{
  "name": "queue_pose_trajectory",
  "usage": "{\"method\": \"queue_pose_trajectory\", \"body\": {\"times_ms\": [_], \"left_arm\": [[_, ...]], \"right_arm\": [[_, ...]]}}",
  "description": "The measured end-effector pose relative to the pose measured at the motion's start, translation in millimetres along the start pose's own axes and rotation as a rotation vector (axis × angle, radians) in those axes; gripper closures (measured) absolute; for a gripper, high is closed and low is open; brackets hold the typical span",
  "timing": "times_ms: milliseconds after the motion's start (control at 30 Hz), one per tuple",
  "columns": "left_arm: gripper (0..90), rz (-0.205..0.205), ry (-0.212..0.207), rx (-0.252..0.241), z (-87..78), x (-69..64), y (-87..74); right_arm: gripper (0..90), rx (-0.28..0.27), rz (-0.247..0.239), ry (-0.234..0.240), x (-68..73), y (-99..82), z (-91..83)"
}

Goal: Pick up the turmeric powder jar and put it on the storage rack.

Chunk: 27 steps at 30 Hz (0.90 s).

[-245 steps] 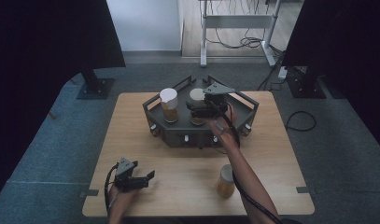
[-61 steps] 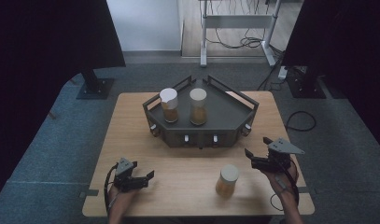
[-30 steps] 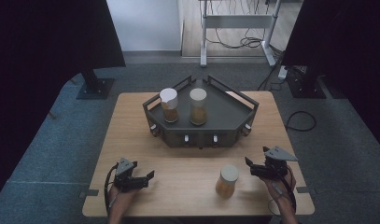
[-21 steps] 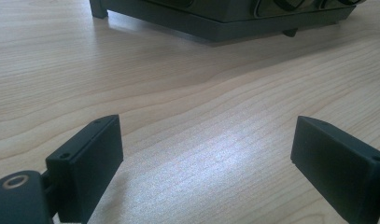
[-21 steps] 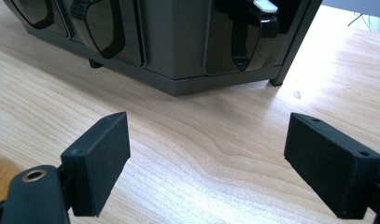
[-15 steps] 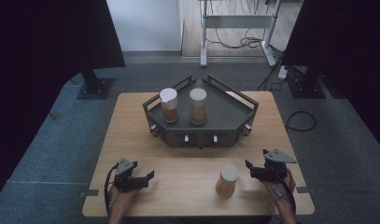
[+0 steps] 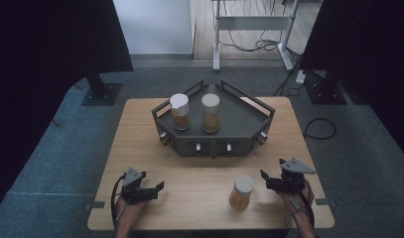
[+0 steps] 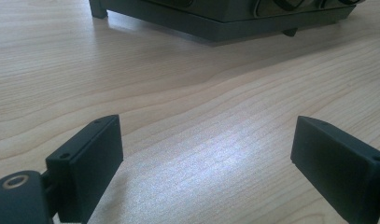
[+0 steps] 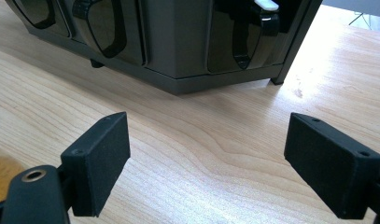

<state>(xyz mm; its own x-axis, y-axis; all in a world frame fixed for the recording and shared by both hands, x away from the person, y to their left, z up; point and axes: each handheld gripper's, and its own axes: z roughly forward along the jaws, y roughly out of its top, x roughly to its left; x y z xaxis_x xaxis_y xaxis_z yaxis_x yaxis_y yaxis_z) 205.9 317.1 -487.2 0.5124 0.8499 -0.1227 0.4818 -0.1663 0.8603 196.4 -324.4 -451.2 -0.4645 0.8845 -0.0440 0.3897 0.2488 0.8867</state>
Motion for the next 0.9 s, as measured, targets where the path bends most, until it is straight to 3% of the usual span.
{"method": "queue_pose_trajectory", "body": {"times_ms": [900], "left_arm": [[8.5,0.001,-0.001,-0.001,0.1,0.0,-0.1]], "right_arm": [[13.6,-0.128,-0.027,0.032,9.1,17.0,-34.0]]}}
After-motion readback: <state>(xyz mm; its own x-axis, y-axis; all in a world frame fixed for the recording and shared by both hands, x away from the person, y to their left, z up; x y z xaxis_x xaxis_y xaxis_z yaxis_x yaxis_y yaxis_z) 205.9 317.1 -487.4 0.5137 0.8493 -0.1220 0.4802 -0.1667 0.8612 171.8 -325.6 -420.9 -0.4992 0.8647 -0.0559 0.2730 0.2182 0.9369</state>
